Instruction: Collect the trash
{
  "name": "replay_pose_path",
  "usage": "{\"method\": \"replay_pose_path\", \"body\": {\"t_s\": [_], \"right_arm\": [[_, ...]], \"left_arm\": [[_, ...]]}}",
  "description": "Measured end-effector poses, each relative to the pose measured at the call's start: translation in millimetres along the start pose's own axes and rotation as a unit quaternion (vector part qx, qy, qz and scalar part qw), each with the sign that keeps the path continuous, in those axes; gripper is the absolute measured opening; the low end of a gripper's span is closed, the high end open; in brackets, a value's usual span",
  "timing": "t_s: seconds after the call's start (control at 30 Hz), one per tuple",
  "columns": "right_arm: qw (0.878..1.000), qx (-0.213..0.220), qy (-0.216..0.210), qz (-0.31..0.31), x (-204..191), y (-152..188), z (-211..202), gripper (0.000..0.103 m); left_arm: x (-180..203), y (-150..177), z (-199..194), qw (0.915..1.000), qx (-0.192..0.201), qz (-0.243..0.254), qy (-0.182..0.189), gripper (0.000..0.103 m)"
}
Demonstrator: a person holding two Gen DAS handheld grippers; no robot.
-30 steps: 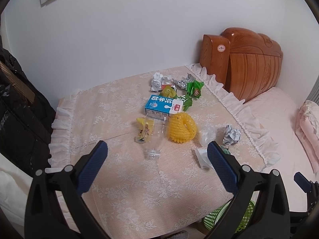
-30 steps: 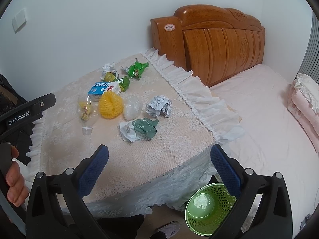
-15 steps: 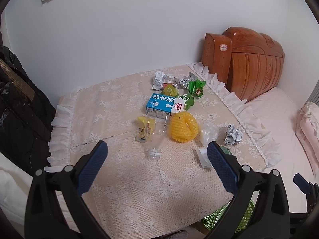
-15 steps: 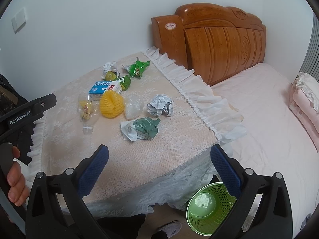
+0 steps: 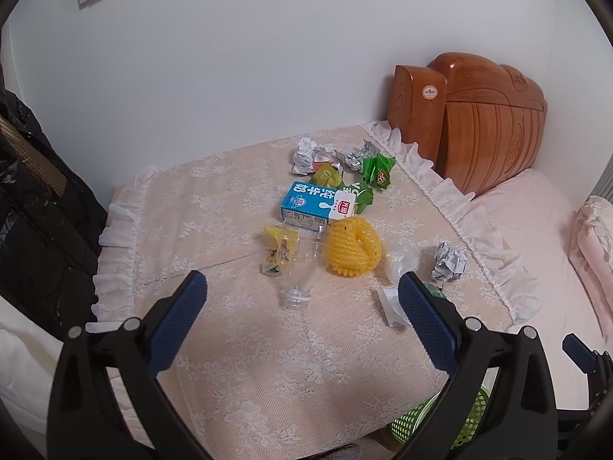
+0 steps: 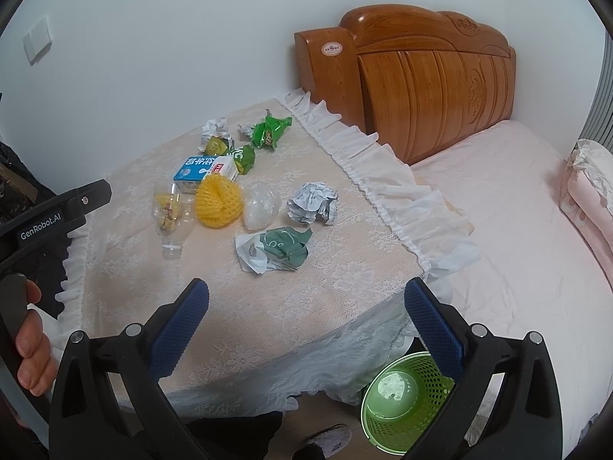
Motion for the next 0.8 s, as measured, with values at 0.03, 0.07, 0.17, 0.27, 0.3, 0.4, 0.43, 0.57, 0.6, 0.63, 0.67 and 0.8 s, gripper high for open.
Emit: {"method": "replay_pose_path", "body": {"t_s": [0.03,0.07,0.17,0.27,0.3,0.4,0.43,0.57,0.6,0.63,0.67,0.8], "right_arm": [[1.000,0.000,0.001,0.000,0.0,0.0,0.1,0.101],[1.000,-0.001,0.000,0.000,-0.1,-0.2,0.2,0.101],[1.000,-0.001,0.000,0.000,-0.5,-0.8,0.3,0.101],[1.000,-0.002,0.000,0.000,-0.3,-0.7,0.3,0.101],[1.000,-0.002,0.001,-0.001,-0.6,-0.9,0.7,0.101],[1.000,-0.003,0.001,0.000,-0.4,-0.9,1.5,0.101],[1.000,-0.004,0.001,0.000,-0.7,-0.8,1.4,0.101],[1.000,-0.003,0.000,-0.001,-0.6,-0.6,1.4,0.101],[1.000,-0.003,0.000,-0.001,-0.4,-0.5,1.6,0.101],[1.000,-0.003,0.000,-0.001,-0.4,-0.5,1.8,0.101],[1.000,-0.003,-0.001,-0.001,-0.4,-0.4,1.7,0.101],[1.000,-0.004,0.002,-0.002,-0.2,-0.3,1.8,0.101]], "left_arm": [[-0.5,0.1,0.2,1.0000,0.000,-0.001,0.000,0.095],[-0.9,0.2,0.4,1.0000,0.000,-0.002,0.000,0.095],[-1.2,-0.3,0.4,1.0000,-0.001,-0.003,-0.001,0.095],[-1.3,0.6,1.0,1.0000,-0.003,-0.004,0.000,0.095],[-1.2,1.0,1.3,1.0000,-0.003,-0.004,0.000,0.095],[-2.1,-1.8,2.1,1.0000,-0.005,-0.004,0.000,0.095],[-2.0,-1.9,2.0,1.0000,-0.005,-0.004,0.000,0.095],[-1.7,-1.9,2.2,1.0000,-0.005,-0.004,0.001,0.095],[-1.5,-1.3,2.1,1.0000,-0.005,-0.004,0.001,0.095],[-1.4,-1.4,2.0,1.0000,-0.005,-0.003,0.002,0.095],[-1.0,-1.2,1.9,1.0000,-0.005,-0.002,0.002,0.095],[-0.2,-1.2,1.2,1.0000,-0.005,-0.003,0.004,0.095]]}}
Point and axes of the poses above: each gripper's, at about its wrist camera, not at the fingertips, and z roughly the way its jaws point, x to its right, y to its underside, the point moved 2 cm from there along z, roughly the way its jaws point, and after that the axes turned 3 degrees about -z, right-handed, at the moved point
